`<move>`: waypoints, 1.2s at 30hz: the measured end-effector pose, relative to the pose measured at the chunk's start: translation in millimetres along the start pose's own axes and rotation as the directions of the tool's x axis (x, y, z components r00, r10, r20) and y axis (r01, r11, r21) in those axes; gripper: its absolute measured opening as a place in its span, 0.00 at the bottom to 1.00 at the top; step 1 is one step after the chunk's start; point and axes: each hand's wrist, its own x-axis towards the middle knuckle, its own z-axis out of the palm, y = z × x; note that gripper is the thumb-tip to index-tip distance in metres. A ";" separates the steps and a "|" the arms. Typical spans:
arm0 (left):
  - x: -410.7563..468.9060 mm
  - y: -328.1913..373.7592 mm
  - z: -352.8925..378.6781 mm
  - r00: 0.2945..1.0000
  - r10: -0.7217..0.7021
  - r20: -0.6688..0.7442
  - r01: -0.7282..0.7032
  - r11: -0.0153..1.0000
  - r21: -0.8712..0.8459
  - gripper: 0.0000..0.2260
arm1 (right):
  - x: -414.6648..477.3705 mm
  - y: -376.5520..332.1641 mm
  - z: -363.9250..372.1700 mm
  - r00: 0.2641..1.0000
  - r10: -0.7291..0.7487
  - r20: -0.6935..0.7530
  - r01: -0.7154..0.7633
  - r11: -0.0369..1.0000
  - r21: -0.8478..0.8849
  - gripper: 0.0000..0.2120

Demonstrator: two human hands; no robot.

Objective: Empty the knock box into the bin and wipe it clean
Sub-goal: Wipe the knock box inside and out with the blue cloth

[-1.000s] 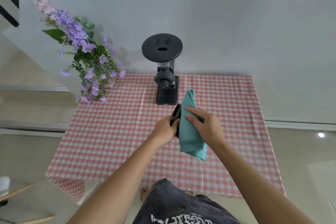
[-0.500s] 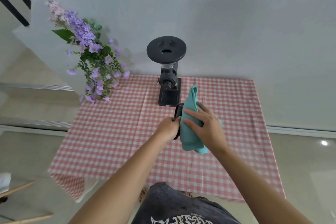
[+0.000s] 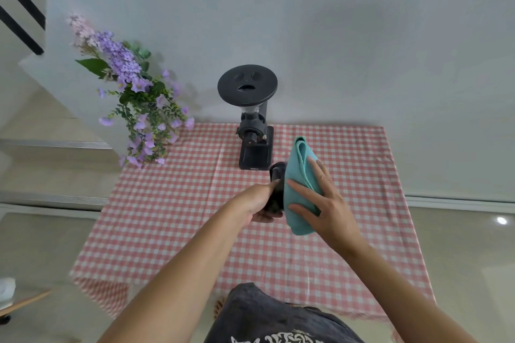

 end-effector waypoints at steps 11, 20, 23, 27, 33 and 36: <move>4.7 10.3 7.3 0.992 0.108 -0.068 -0.101 0.991 0.093 0.25 | 9.5 3.1 -32.5 0.942 0.327 0.071 -0.311 0.779 0.545 0.22; -10.8 0.1 -6.3 0.868 0.493 0.066 -0.467 0.763 0.447 0.11 | 23.1 9.8 -59.5 0.867 0.361 0.344 -0.498 0.621 0.605 0.22; -15.1 -2.5 -7.3 0.800 0.585 0.135 -0.569 0.667 0.480 0.10 | 24.9 12.1 -55.6 0.834 0.349 0.428 -0.550 0.582 0.599 0.20; -21.5 -6.7 -9.3 0.754 0.627 0.195 -0.616 0.573 0.540 0.08 | 27.2 14.6 -52.2 0.814 0.268 0.515 -0.576 0.479 0.662 0.16; -15.4 -8.9 -1.1 0.768 0.641 0.003 -0.563 0.673 0.480 0.13 | 33.4 9.8 -39.7 0.839 0.345 0.421 -0.544 0.529 0.651 0.16; -8.9 -1.4 7.6 0.847 0.492 -0.201 -0.377 0.823 0.426 0.19 | 38.1 -4.7 -31.5 0.871 0.419 0.256 -0.491 0.723 0.486 0.25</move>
